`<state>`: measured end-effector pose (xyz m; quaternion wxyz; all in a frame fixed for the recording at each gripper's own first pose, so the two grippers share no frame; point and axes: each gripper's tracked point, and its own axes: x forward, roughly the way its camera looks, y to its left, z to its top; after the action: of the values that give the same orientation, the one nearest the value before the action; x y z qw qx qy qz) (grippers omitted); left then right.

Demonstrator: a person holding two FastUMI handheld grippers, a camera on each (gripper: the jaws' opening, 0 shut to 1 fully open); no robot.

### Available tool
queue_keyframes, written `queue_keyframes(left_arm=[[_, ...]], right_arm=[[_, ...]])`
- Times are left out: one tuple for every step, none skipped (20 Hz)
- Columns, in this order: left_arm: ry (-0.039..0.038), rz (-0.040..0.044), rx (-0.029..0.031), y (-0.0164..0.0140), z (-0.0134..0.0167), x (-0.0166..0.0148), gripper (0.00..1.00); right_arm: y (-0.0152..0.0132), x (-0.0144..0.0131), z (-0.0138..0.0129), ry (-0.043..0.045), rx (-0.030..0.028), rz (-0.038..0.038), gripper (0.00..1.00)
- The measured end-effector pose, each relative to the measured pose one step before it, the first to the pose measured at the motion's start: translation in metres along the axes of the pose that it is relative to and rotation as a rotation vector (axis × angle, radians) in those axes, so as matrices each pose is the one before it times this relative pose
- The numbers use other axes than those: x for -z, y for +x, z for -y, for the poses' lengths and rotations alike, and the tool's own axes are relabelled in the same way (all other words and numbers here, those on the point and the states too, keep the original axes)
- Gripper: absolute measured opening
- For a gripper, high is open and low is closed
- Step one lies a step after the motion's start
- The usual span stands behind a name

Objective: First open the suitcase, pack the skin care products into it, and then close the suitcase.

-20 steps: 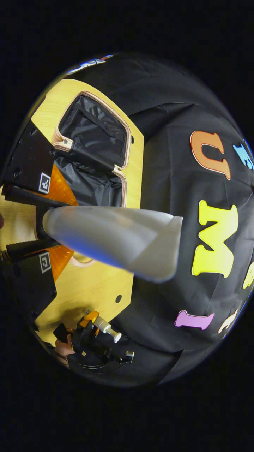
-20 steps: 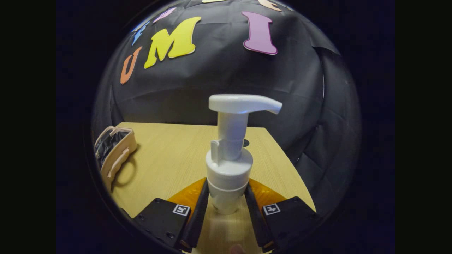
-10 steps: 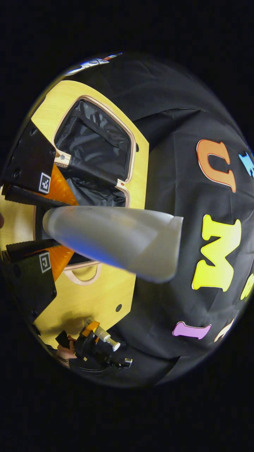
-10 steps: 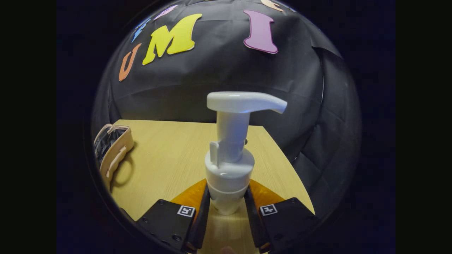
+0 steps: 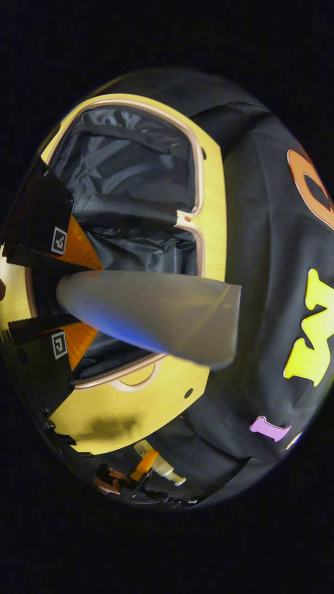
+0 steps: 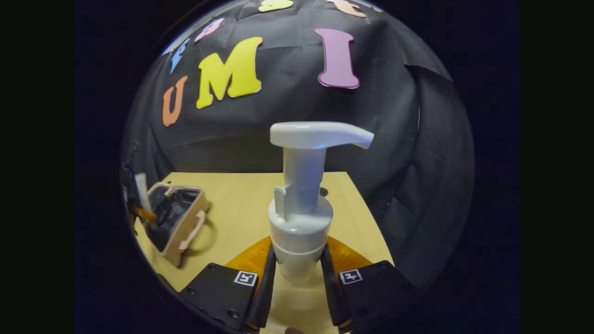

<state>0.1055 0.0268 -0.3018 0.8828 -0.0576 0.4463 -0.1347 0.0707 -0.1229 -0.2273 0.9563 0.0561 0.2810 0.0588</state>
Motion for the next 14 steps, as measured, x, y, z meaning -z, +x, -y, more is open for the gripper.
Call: queue_keyframes(left_arm=[[-0.01316, -0.03254, 0.01531, 0.00750, -0.00366, 0.00474, 0.46], [-0.01890, -0.02729, 0.01451, 0.00530, -0.00265, 0.00457, 0.46], [-0.01343, -0.02432, 0.00696, 0.00414, -0.00283, 0.00254, 0.46], [-0.00721, -0.02415, -0.00235, 0.00313, -0.00388, 0.00212, 0.46], [-0.00582, -0.02678, -0.01008, 0.00289, -0.00580, 0.00263, 0.52], [-0.01313, -0.03347, -0.01095, 0.00295, -0.00470, 0.00247, 0.44], [-0.01677, -0.03125, -0.01772, 0.00326, -0.00369, 0.00116, 0.51], [-0.02672, -0.04560, -0.01955, 0.00349, -0.00439, 0.00122, 0.43], [-0.01597, -0.03382, -0.01177, 0.00150, -0.00082, 0.00135, 0.43], [-0.00756, -0.02942, -0.01231, -0.00024, -0.00061, 0.00153, 0.43], [0.00200, -0.02222, -0.01429, 0.00256, -0.00080, 0.00191, 0.43], [0.01014, -0.02855, -0.03670, 0.00372, -0.00368, 0.00313, 0.43], [0.01298, -0.01556, -0.02445, 0.00179, -0.00174, 0.00228, 0.51], [0.00515, 0.00150, -0.01273, 0.00042, 0.00037, -0.00066, 0.43]], right_arm=[[-0.01637, -0.00346, -0.00816, 0.01675, -0.02661, -0.01120, 0.47], [-0.01351, -0.00232, -0.00603, 0.03461, -0.01927, -0.01075, 0.47], [-0.01381, -0.00245, -0.00688, 0.04628, -0.01640, -0.00717, 0.47], [-0.01257, -0.00181, -0.00657, 0.04011, -0.01223, -0.00430, 0.47], [-0.01011, -0.00130, -0.00528, 0.02937, -0.00561, -0.00234, 0.47], [-0.00868, -0.00003, -0.00416, 0.01230, -0.00189, -0.00002, 0.47], [-0.00786, -0.00113, -0.00288, -0.00120, 0.00086, 0.00041, 0.47], [-0.00526, -0.00135, -0.00392, -0.00812, 0.00050, 0.00298, 0.47], [-0.00595, -0.00323, -0.00457, -0.01440, -0.00309, 0.00507, 0.47], [-0.00210, -0.00327, -0.00502, -0.01191, -0.00463, 0.00395, 0.47], [-0.00230, -0.00317, -0.00556, -0.01402, -0.00480, 0.00242, 0.47], [-0.00060, -0.00319, -0.01187, -0.00877, -0.01534, -0.00035, 0.47], [0.00105, 0.00050, -0.00999, -0.00617, -0.01664, -0.01140, 0.47], [0.00167, 0.00068, -0.01179, -0.01066, -0.01916, -0.00945, 0.44]])
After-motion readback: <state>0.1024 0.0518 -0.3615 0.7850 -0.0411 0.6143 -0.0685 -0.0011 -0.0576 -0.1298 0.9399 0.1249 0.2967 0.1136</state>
